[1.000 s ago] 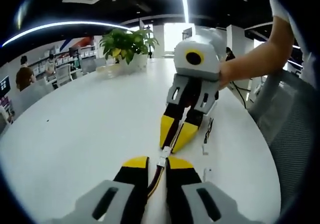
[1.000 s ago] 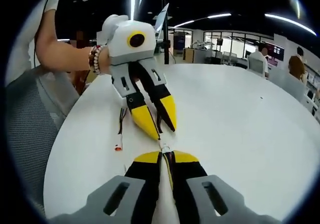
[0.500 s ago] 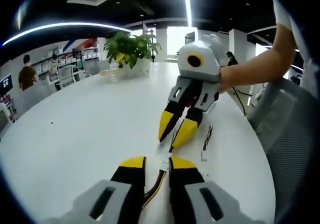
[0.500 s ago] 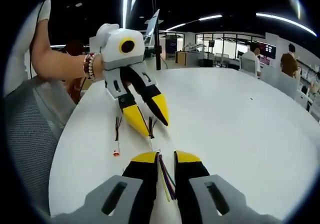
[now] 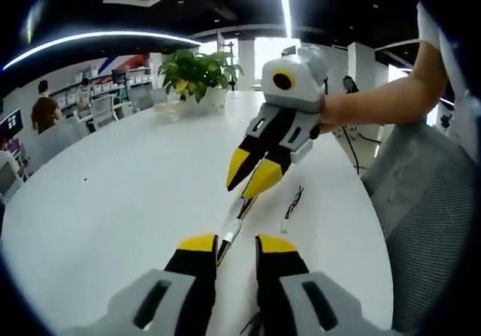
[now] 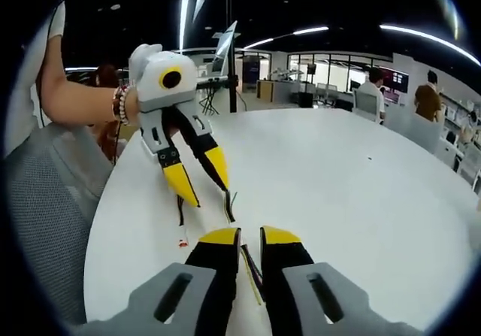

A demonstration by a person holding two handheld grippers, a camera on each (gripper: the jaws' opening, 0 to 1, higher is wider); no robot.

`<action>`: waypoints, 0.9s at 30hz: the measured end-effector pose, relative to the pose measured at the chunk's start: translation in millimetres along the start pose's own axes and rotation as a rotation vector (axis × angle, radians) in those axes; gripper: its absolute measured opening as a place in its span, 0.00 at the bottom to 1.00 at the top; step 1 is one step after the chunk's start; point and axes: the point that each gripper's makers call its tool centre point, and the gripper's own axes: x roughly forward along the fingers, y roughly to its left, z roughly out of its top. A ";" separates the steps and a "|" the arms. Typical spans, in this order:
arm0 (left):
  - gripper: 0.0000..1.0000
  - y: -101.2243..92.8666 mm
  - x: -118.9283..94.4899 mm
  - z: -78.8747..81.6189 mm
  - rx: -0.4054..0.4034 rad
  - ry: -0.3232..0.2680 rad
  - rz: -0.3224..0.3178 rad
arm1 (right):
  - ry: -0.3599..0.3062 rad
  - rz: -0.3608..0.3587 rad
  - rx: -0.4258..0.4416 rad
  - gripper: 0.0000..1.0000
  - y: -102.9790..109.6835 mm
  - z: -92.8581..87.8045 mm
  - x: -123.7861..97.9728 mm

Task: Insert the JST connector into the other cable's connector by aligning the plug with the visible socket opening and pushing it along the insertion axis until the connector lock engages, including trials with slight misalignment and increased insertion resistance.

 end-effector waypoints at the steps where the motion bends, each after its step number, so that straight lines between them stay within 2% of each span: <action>1: 0.15 -1.1 -1.2 2.2 -0.004 -0.014 0.001 | -0.001 0.001 0.000 0.07 1.0 1.2 0.3; 2: 0.15 -4.5 -2.1 5.9 -0.019 -0.031 -0.010 | -0.002 0.002 -0.002 0.07 3.2 2.8 0.5; 10: 0.15 -17.1 -8.4 11.9 -0.004 -0.039 -0.010 | 0.025 0.014 -0.006 0.07 19.8 -0.9 -6.5; 18: 0.15 -27.4 -11.7 7.5 -0.008 -0.039 -0.009 | 0.053 0.007 -0.006 0.07 28.5 -10.5 -15.4; 20: 0.15 -29.8 -9.2 2.5 -0.022 -0.037 -0.011 | 0.068 0.019 -0.003 0.07 32.1 -14.8 -15.4; 23: 0.15 -32.7 -4.9 -7.5 -0.032 -0.008 -0.017 | 0.090 0.031 -0.005 0.07 36.6 -21.7 -15.0; 25: 0.16 -33.8 -2.3 -16.6 -0.043 0.032 -0.020 | 0.113 0.045 -0.006 0.07 40.7 -28.1 -14.6; 27: 0.16 -36.0 -0.5 -19.6 -0.040 0.044 -0.026 | 0.139 0.052 -0.014 0.07 43.4 -34.6 -14.4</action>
